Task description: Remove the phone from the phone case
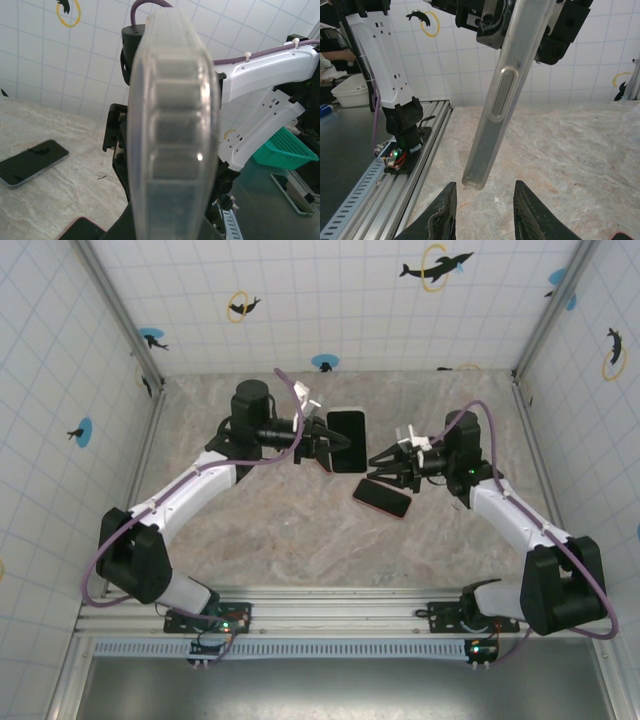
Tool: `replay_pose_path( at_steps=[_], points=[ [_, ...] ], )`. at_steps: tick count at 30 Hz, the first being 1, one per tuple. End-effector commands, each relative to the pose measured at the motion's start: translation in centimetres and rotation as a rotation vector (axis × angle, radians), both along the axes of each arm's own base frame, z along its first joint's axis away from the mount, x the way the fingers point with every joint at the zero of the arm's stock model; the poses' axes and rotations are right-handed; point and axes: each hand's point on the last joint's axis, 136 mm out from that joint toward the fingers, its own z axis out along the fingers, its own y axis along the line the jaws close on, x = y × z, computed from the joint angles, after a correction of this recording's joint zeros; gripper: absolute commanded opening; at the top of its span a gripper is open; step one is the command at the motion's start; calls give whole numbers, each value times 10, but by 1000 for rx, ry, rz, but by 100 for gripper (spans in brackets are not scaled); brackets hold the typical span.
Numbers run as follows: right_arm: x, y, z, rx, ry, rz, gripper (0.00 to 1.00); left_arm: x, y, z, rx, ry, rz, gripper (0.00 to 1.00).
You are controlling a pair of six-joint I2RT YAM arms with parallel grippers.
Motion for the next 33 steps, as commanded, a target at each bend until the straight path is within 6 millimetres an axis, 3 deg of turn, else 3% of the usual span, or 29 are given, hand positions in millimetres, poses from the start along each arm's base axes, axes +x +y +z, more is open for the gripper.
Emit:
replay_pose_path(
  at_steps=[1,10,15,24,33],
  points=[
    [-2,4,12,10,-39,34,33,-2,1,21,-45,-83,-33,0],
    [2,9,16,10,-41,42,27,-3,1,19,-42,-66,-45,0],
    [2,9,13,5,-30,38,14,-2,1,18,-40,-60,-44,0],
    [1,8,4,-33,-76,22,12,-15,4,17,-24,6,-102,0],
    [2,6,-14,-189,-154,-41,11,-33,12,19,-28,33,-175,0]
  ],
)
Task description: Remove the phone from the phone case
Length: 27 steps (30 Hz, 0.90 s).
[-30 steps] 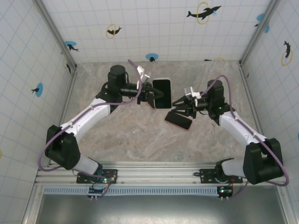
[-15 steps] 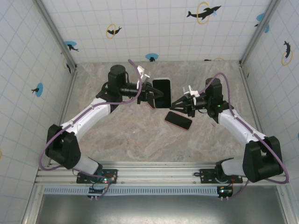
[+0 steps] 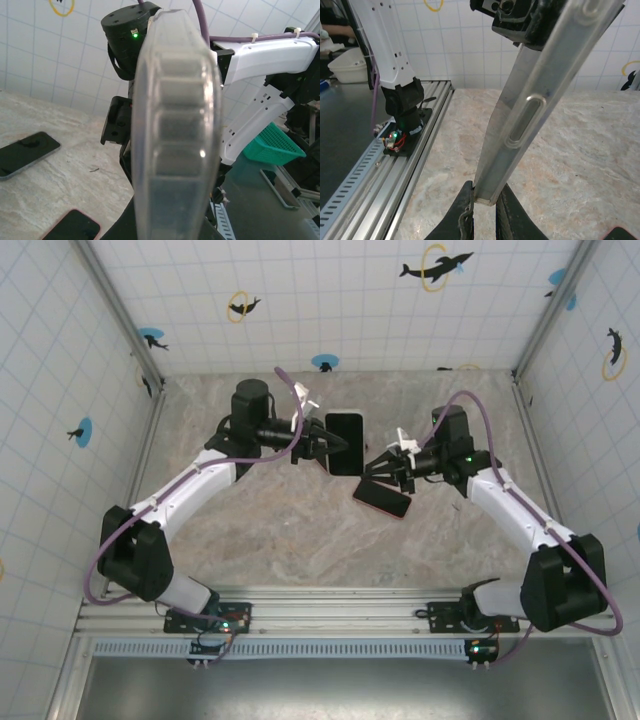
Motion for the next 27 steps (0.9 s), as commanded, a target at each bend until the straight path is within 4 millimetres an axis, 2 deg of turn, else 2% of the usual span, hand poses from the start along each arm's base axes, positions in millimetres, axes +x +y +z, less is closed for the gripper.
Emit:
replay_pose_path(
  at_steps=[1,14,27],
  points=[
    [9,-5,-10,-87,-104,-66,11,-31,8,26,-46,-9,-141,0],
    [29,1,-8,-179,-229,-196,9,-42,9,29,-49,7,-179,0],
    [50,6,21,-86,-276,-333,8,-48,2,23,-41,32,-215,0]
  ],
)
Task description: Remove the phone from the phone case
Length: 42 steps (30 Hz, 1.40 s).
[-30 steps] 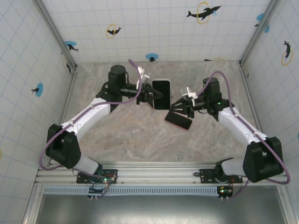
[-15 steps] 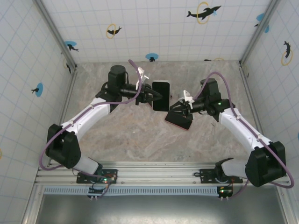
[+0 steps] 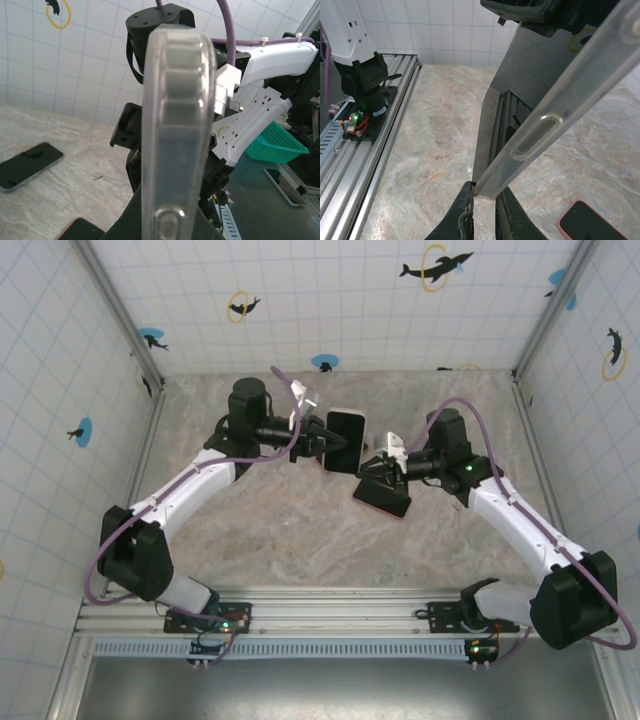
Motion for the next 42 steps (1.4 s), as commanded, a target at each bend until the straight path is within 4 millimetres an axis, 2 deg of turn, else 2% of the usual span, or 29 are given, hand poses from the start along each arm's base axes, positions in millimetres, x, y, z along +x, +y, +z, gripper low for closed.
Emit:
replay_pose_path(
  at_steps=[1,8,15,22,30,35,38,42],
  points=[
    [47,-5,22,24,-192,-197,8,-48,1,16,-4,78,-208,0],
    [63,-13,31,25,-263,-321,8,-51,1,15,0,87,-213,0],
    [66,-16,31,-10,-350,-376,8,-47,-1,13,7,103,-202,0],
    [58,-17,41,44,-415,-373,8,-41,-5,11,28,154,-172,0],
    [40,-12,53,136,-330,-285,10,-35,-8,12,22,129,-132,0],
    [39,-21,46,137,-256,-306,16,-20,-8,19,4,83,-44,0],
    [33,-27,42,163,-176,-296,26,-3,-6,26,-4,99,44,0],
    [19,-32,40,217,-85,-250,39,9,-6,32,-24,133,94,0]
  ],
)
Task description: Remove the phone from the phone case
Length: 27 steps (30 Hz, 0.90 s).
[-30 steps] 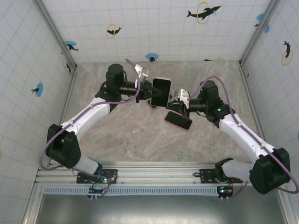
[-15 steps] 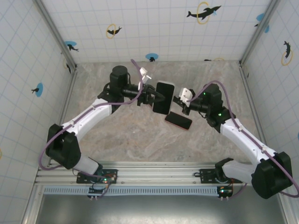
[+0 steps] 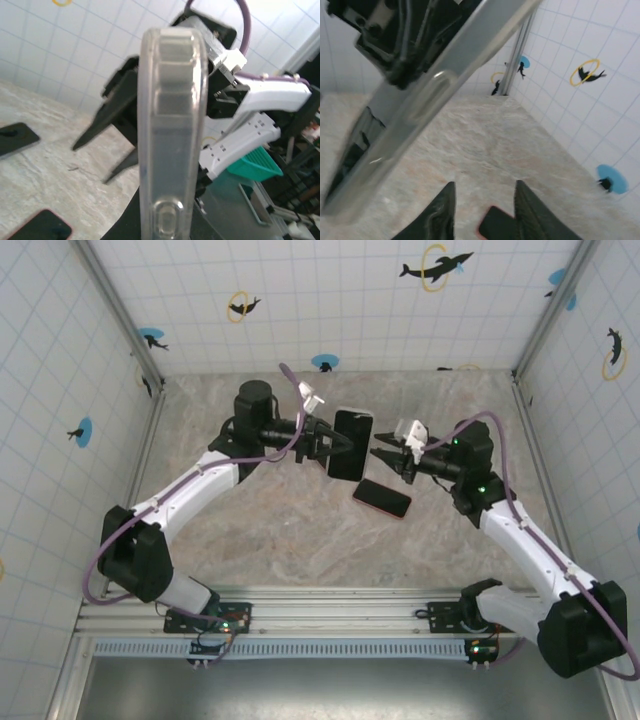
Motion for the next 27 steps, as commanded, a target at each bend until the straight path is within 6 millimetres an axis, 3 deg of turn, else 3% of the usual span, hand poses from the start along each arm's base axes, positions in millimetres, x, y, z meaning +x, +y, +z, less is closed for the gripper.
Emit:
replay_pose_path(
  at_steps=[1,8,27],
  points=[
    [-21,0,4,77,68,89,42,8,3,33,-65,-62,64,0],
    [-35,5,-1,142,173,193,46,15,2,38,-89,-29,98,0],
    [-26,15,3,196,212,244,41,18,-4,35,-97,66,79,0]
  ],
)
